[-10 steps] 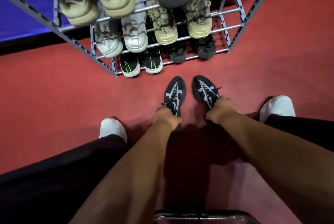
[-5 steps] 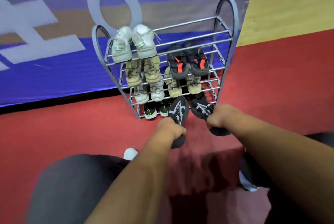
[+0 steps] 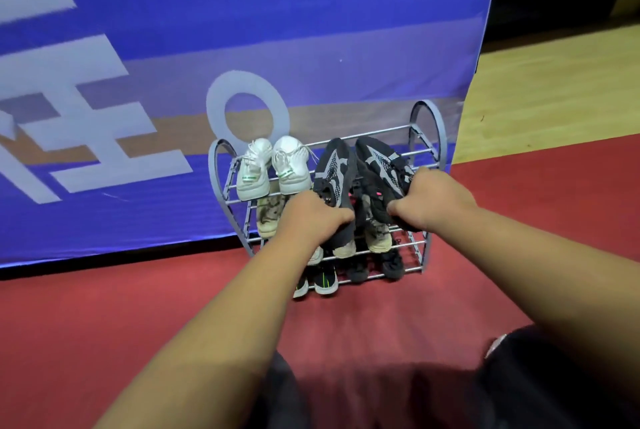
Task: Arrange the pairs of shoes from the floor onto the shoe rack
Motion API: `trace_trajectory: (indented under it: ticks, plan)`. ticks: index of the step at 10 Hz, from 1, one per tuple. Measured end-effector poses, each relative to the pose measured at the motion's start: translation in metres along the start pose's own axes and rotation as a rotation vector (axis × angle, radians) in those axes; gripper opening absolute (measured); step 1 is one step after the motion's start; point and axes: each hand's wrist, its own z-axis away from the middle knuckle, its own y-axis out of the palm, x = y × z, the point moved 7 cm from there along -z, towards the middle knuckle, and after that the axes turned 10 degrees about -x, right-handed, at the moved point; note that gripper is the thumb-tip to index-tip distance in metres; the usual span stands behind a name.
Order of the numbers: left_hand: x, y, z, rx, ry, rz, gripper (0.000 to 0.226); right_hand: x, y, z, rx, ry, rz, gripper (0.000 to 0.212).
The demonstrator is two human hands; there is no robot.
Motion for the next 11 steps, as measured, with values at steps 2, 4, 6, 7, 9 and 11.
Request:
trace_trajectory:
  ticks: [2, 4, 6, 7, 9, 11]
  plan:
    - [-0.021, 0.011, -0.074, -0.078, -0.028, 0.067, 0.04, 0.014, 0.014, -0.07, -0.034, 0.022, -0.026, 0.051]
    - [-0.031, 0.042, -0.136, -0.11, -0.03, 0.017, 0.039, 0.018, 0.029, -0.136, -0.081, 0.044, -0.036, 0.053]
    - [-0.051, 0.076, -0.179, -0.11, -0.002, -0.067, 0.03, 0.02, 0.049, -0.179, -0.09, 0.018, -0.017, 0.037]
    - [-0.045, 0.094, -0.191, -0.131, 0.017, -0.125, 0.031, 0.018, 0.062, -0.189, -0.101, 0.001, 0.046, 0.048]
    - [-0.037, 0.105, -0.18, -0.171, 0.092, -0.183, 0.05, 0.003, 0.097, -0.186, -0.065, -0.041, 0.084, 0.081]
    - [-0.022, 0.081, -0.148, -0.074, 0.151, -0.046, 0.039, -0.003, 0.084, -0.159, 0.021, -0.048, 0.085, 0.086]
